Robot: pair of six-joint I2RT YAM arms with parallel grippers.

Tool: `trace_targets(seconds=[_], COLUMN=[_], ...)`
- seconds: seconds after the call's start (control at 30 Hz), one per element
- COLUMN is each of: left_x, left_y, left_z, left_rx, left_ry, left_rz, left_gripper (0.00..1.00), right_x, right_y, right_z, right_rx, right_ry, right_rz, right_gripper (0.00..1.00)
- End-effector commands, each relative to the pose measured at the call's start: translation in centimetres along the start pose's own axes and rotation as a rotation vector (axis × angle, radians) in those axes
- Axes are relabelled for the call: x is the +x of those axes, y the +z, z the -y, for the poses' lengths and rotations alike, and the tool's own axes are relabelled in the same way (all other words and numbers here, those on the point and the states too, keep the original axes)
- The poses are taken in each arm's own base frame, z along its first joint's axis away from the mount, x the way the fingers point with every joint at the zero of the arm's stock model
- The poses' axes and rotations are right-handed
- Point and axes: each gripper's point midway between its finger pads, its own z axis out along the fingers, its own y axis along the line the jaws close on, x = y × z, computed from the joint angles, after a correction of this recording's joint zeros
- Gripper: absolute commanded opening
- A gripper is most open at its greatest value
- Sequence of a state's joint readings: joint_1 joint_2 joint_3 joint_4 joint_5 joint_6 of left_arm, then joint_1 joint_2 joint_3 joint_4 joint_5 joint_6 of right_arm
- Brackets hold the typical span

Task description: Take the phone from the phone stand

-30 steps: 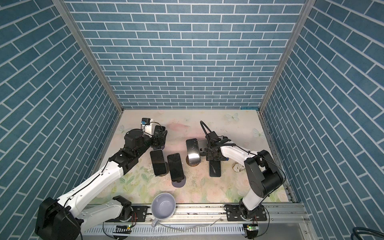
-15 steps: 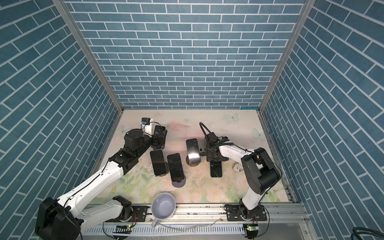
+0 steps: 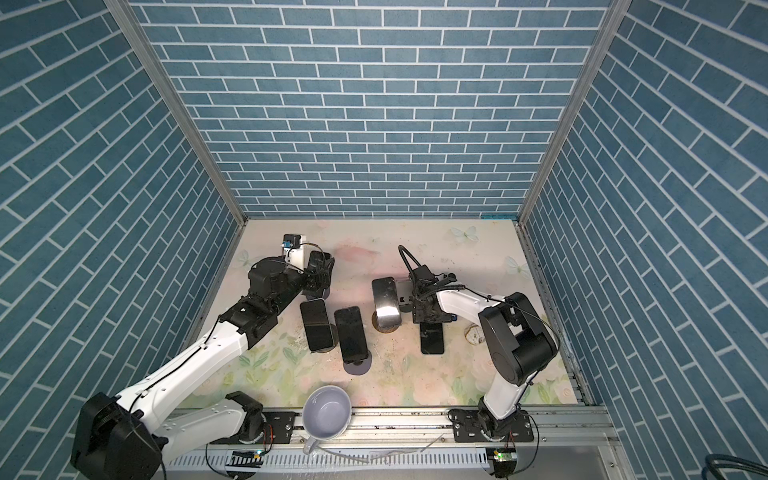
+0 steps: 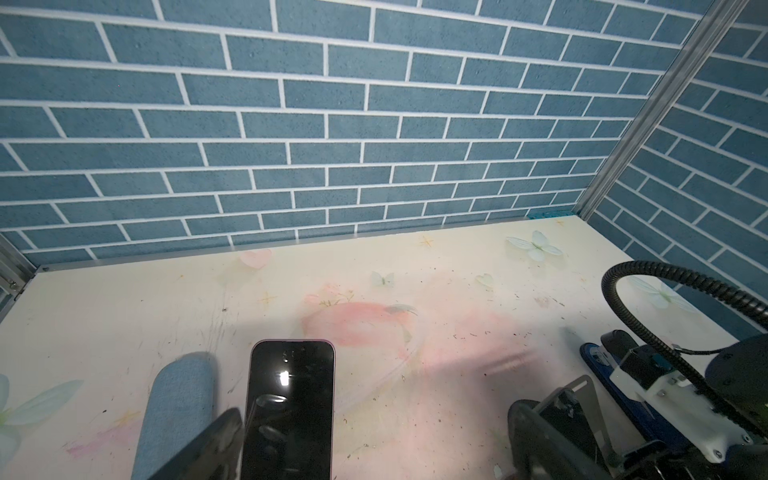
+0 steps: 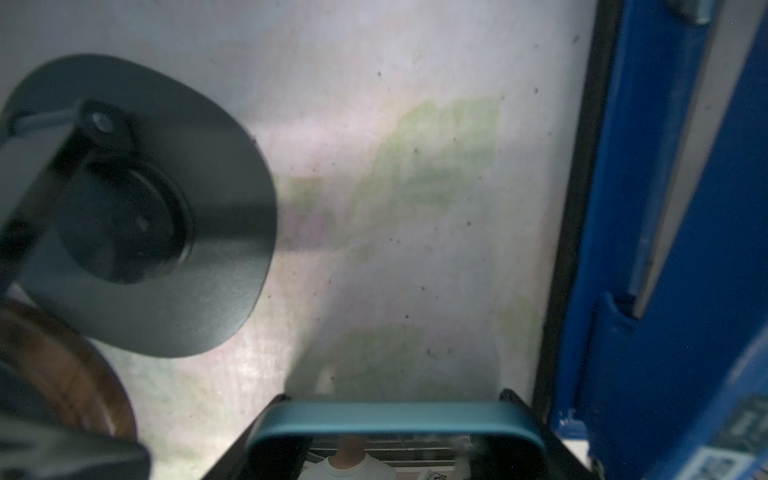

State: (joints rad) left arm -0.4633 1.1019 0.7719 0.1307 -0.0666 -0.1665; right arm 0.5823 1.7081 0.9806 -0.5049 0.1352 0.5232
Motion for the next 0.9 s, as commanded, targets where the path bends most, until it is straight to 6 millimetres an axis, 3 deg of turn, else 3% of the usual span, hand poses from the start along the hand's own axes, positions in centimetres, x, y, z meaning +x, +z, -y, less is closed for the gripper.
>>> trace_targets(seconds=[0.0, 0.27, 0.43, 0.87], left_x=[0.02, 0.28, 0.38, 0.65], left_y=[0.14, 0.07, -0.05, -0.20], left_z=[0.01, -0.02, -0.06, -0.23], left_rx=[-0.005, -0.006, -0.007, -0.013], left_ry=[0.012, 0.014, 0.015, 0.015], left_rz=[0.009, 0.003, 0.003, -0.002], left_gripper=[1.00, 1.00, 1.00, 1.00], right_x=[1.58, 1.84, 1.97, 2.37], right_y=[1.76, 1.71, 1.64, 1.70], right_z=[1.29, 1.62, 1.91, 2.02], right_rx=[0.072, 0.084, 0.097, 0.094], right_ry=[-0.026, -0.024, -0.027, -0.026], right_rz=[-0.041, -0.045, -0.048, -0.059], right_gripper=[0.38, 0.41, 0.54, 0.66])
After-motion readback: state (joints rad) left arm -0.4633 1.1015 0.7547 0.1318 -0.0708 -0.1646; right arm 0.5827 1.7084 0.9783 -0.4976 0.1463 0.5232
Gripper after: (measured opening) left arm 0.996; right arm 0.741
